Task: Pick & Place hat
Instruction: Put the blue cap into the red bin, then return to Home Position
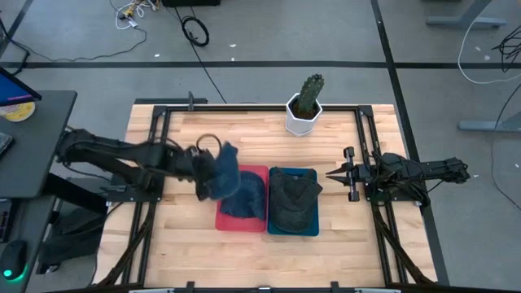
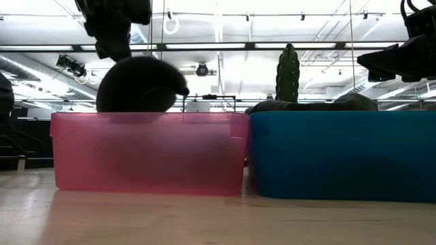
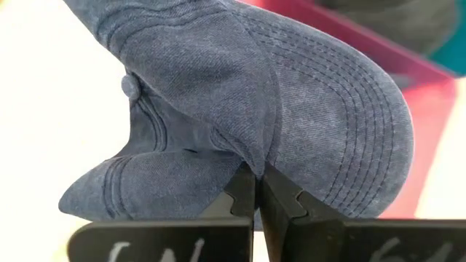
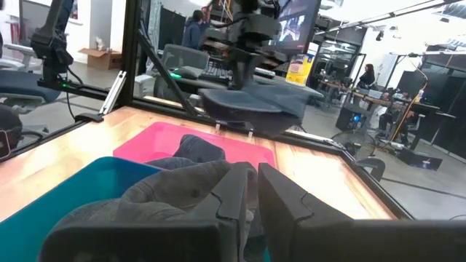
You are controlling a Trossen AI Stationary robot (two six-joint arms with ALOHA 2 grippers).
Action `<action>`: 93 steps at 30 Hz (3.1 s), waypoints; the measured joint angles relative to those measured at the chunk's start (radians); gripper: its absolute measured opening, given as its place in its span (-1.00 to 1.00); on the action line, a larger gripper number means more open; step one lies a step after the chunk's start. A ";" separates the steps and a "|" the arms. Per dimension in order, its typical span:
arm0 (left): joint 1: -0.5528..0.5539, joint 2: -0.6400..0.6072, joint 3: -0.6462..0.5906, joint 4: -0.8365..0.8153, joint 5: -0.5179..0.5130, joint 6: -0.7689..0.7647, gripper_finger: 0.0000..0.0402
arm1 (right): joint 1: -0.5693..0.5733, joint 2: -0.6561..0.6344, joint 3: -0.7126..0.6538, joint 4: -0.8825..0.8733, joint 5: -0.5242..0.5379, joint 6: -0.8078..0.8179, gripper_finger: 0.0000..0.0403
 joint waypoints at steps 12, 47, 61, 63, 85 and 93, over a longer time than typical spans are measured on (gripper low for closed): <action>-0.197 0.314 0.260 -0.009 -0.044 -0.102 -0.98 | 0.000 0.000 0.000 0.000 0.000 0.000 -0.81; -0.137 0.735 0.406 -0.026 -0.014 0.016 -0.73 | 0.000 0.000 0.000 0.000 0.000 0.000 -0.81; -0.139 0.647 0.403 0.009 0.102 0.131 0.01 | 0.000 0.000 0.000 0.000 0.000 0.000 -0.81; -0.145 0.630 0.403 0.003 0.101 0.134 0.05 | 0.000 0.000 0.000 0.000 0.000 0.000 -0.81; -0.218 0.335 0.158 0.464 -0.084 0.425 0.06 | 0.000 0.000 0.000 0.000 0.000 0.000 -0.81; -0.195 0.165 -0.163 0.806 0.050 0.409 0.06 | 0.000 0.000 0.000 0.000 0.000 0.000 -0.81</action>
